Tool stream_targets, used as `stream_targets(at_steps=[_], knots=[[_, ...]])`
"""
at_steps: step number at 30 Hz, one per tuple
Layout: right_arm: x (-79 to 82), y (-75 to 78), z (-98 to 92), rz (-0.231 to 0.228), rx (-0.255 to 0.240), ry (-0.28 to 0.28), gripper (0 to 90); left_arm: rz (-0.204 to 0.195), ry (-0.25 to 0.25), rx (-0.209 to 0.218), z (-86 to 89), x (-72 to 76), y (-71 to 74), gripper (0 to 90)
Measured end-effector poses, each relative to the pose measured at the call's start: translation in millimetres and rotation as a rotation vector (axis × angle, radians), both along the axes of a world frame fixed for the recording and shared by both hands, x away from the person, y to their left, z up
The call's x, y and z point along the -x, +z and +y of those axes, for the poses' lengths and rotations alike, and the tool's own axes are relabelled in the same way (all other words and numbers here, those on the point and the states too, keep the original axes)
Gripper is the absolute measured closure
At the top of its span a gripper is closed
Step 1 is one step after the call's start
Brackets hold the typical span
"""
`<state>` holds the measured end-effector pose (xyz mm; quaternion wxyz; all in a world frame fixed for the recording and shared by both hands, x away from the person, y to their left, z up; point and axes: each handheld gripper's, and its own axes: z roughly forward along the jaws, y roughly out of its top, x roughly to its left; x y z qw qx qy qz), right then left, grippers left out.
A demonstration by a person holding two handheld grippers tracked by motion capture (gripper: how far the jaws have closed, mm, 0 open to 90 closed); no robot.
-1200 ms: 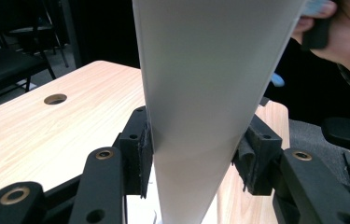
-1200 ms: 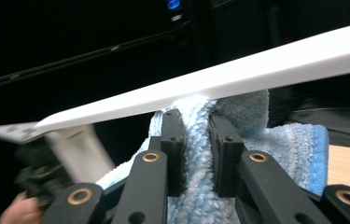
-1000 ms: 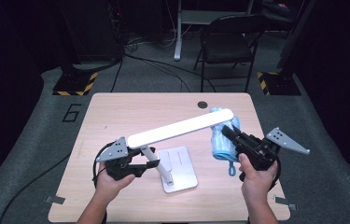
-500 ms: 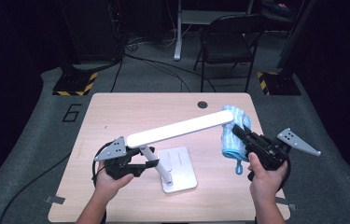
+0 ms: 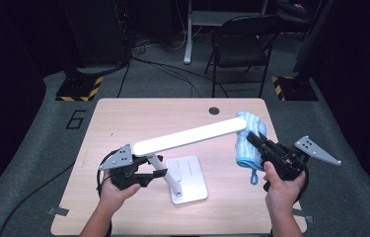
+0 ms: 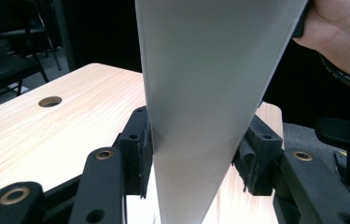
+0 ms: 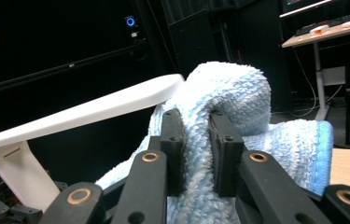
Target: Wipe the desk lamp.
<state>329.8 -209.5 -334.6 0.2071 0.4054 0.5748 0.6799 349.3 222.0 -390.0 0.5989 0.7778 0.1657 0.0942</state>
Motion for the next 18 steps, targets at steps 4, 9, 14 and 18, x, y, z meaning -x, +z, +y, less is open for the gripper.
stream_targets(at_steps=[4,9,14,18], knots=[[0.8,2.7,-3.9,0.002,0.0,-0.01,77.7,0.002,-0.005,0.008,1.1,-0.9,-0.7,52.6],[1.5,8.6,-7.2,-0.006,0.009,-0.024,77.7,0.01,-0.008,0.027,2.7,-1.6,-2.0,52.5],[2.7,14.8,-10.8,-0.024,0.009,-0.035,77.7,0.008,-0.017,0.029,4.3,-1.1,-2.5,52.5],[4.0,22.8,-12.4,-0.041,0.015,-0.039,77.7,0.011,-0.021,0.032,5.0,-1.2,-2.7,52.5]])
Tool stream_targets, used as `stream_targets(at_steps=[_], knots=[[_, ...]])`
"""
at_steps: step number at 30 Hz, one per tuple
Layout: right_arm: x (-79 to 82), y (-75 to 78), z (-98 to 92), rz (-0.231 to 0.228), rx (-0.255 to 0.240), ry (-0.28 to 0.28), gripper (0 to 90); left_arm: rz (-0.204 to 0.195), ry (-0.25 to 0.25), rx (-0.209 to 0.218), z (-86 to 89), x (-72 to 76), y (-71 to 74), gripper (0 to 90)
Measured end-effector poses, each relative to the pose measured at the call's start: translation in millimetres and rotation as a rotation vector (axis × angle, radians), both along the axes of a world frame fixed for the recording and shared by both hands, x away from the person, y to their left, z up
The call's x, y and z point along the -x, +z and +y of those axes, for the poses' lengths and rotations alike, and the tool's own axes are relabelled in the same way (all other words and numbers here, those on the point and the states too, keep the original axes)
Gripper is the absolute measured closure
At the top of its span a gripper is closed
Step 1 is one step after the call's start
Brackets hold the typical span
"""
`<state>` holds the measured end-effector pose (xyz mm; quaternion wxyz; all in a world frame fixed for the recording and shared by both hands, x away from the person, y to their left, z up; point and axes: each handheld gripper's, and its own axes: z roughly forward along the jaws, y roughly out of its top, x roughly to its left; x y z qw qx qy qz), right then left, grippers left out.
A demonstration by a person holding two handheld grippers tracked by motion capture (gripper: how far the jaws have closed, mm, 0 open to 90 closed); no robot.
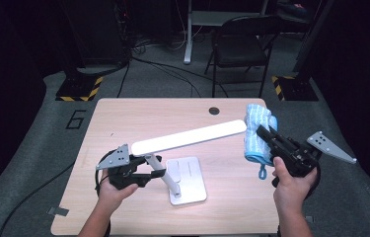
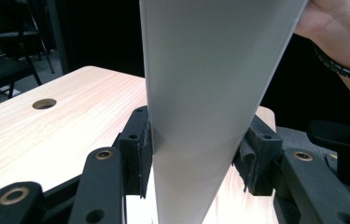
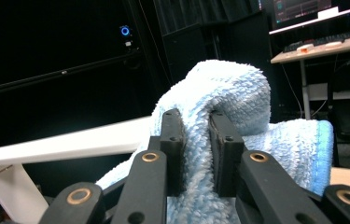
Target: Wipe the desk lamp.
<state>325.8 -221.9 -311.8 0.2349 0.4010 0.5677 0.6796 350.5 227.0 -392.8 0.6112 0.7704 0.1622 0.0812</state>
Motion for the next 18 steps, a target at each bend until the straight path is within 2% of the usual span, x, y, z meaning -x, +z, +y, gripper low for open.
stream_targets(at_steps=[11,15,18], knots=[[-1.2,34.2,8.9,-0.084,0.058,0.0,77.5,0.004,-0.01,0.005,-1.3,-1.0,-0.3,52.2],[-6.5,40.4,16.6,-0.092,0.079,0.014,77.4,0.004,-0.014,0.011,-3.3,-0.4,-0.7,52.2],[-11.5,38.9,25.1,-0.079,0.094,0.034,77.4,0.006,-0.011,0.015,-4.8,0.3,-1.2,52.2]])
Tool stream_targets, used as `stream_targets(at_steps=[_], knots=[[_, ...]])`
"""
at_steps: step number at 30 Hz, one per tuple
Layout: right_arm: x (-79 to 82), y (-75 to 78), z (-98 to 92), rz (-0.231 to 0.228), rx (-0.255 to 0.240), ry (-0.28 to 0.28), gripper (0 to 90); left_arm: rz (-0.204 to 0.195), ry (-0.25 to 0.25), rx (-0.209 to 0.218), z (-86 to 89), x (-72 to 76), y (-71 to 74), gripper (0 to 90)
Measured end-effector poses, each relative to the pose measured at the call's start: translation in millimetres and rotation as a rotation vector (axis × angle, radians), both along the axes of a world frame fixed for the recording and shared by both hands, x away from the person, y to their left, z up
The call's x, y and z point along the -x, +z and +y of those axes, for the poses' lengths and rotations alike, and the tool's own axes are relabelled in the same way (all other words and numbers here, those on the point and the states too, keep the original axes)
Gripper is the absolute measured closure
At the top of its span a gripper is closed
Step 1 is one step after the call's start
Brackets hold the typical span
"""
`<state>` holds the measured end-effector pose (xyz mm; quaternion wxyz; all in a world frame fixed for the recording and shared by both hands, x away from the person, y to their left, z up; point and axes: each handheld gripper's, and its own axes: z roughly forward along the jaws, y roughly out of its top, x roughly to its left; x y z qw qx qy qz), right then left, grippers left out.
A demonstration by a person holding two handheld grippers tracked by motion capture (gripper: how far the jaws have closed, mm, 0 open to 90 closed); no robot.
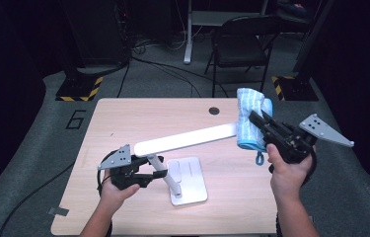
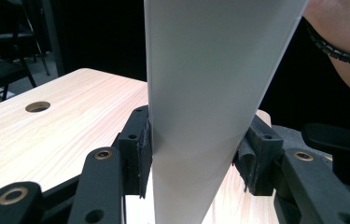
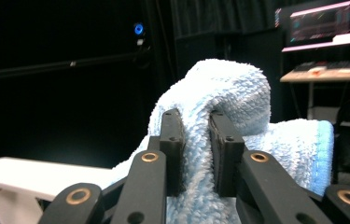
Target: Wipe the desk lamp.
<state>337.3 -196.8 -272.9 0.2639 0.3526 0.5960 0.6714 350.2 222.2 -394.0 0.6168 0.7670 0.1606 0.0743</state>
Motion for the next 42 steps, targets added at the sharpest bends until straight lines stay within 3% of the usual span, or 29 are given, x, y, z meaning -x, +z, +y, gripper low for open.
stream_targets(at_steps=[4,10,13,20,26,35,42], knots=[[-7.2,-8.4,12.6,0.043,0.018,0.024,77.3,-0.002,0.005,0.003,-0.8,0.6,-0.4,52.2],[-7.3,-13.6,22.9,0.065,0.022,0.05,77.4,-0.01,0.004,0.004,-1.3,0.3,-0.9,52.2],[-4.9,-13.7,29.9,0.067,0.04,0.059,77.5,-0.011,0.007,0.006,-1.7,0.5,-1.1,52.2],[-0.8,-12.0,58.3,0.059,0.096,0.137,77.4,-0.011,0.021,0.021,-2.8,1.8,-2.5,52.2],[1.1,-9.5,82.1,0.067,0.116,0.195,77.4,-0.013,0.02,0.017,-2.3,2.0,-2.5,52.2],[4.5,-5.9,127.6,0.057,0.158,0.298,77.4,-0.024,0.026,0.012,-4.6,2.9,-2.3,52.3],[6.8,-4.2,155.3,0.047,0.185,0.334,77.3,-0.023,0.035,0.015,-4.8,3.6,-2.6,52.3]])
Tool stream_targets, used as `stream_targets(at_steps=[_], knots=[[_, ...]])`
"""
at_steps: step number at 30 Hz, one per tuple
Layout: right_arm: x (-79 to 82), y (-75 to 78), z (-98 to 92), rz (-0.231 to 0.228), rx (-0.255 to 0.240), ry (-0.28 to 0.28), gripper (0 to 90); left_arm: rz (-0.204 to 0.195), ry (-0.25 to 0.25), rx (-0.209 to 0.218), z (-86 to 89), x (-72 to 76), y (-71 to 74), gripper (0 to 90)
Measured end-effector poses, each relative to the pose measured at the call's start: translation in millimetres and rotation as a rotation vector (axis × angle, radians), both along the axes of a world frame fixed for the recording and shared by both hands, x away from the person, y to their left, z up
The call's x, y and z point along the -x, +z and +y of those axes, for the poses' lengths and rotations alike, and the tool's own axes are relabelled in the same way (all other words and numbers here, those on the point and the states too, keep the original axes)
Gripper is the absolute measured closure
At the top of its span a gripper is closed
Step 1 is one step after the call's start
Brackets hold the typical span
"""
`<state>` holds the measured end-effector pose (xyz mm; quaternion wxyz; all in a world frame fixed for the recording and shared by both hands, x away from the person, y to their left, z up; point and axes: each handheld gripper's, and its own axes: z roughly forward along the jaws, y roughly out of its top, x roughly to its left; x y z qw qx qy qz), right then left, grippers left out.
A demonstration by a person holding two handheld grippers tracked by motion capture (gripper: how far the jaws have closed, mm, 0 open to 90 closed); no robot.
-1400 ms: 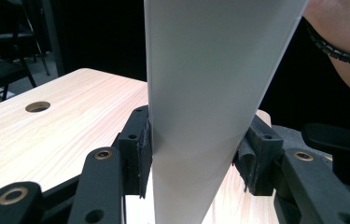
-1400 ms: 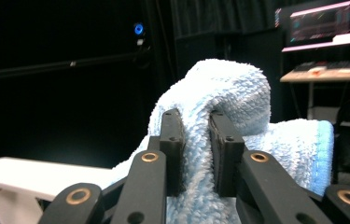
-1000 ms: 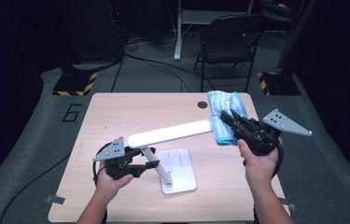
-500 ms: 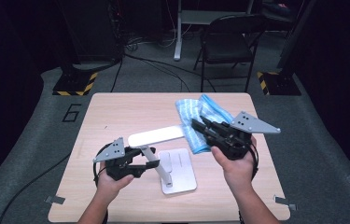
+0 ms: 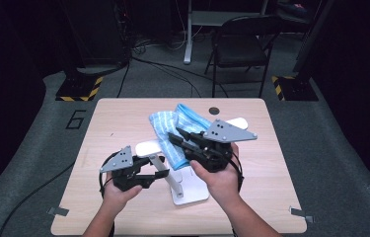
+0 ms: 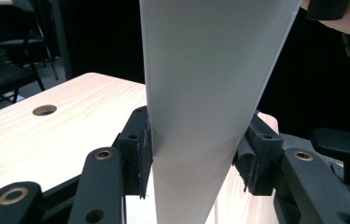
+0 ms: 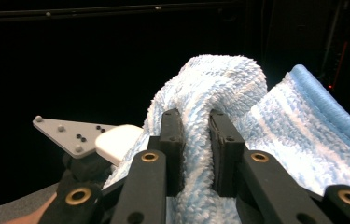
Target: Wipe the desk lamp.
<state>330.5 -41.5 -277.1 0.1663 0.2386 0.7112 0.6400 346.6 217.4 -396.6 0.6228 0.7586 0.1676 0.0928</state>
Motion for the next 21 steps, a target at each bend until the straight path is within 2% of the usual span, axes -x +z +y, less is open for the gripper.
stream_targets(at_steps=[9,11,12,15,21], knots=[[2.8,0.0,31.3,-0.013,0.013,0.052,77.2,0.004,0.012,0.002,-1.9,0.2,0.5,52.4],[4.9,-0.1,38.0,-0.01,0.015,0.064,77.1,0.0,0.013,0.003,-2.0,-0.2,0.5,52.4],[5.6,0.0,41.0,-0.016,0.021,0.07,77.1,-0.015,0.016,-0.001,-1.7,-1.1,0.9,52.4],[8.3,0.4,48.1,-0.016,0.037,0.087,77.2,-0.005,0.016,0.0,-2.2,-0.4,1.0,52.4],[13.0,0.5,52.0,-0.056,0.072,0.074,77.4,-0.01,0.017,-0.005,-3.1,1.7,0.8,52.5]])
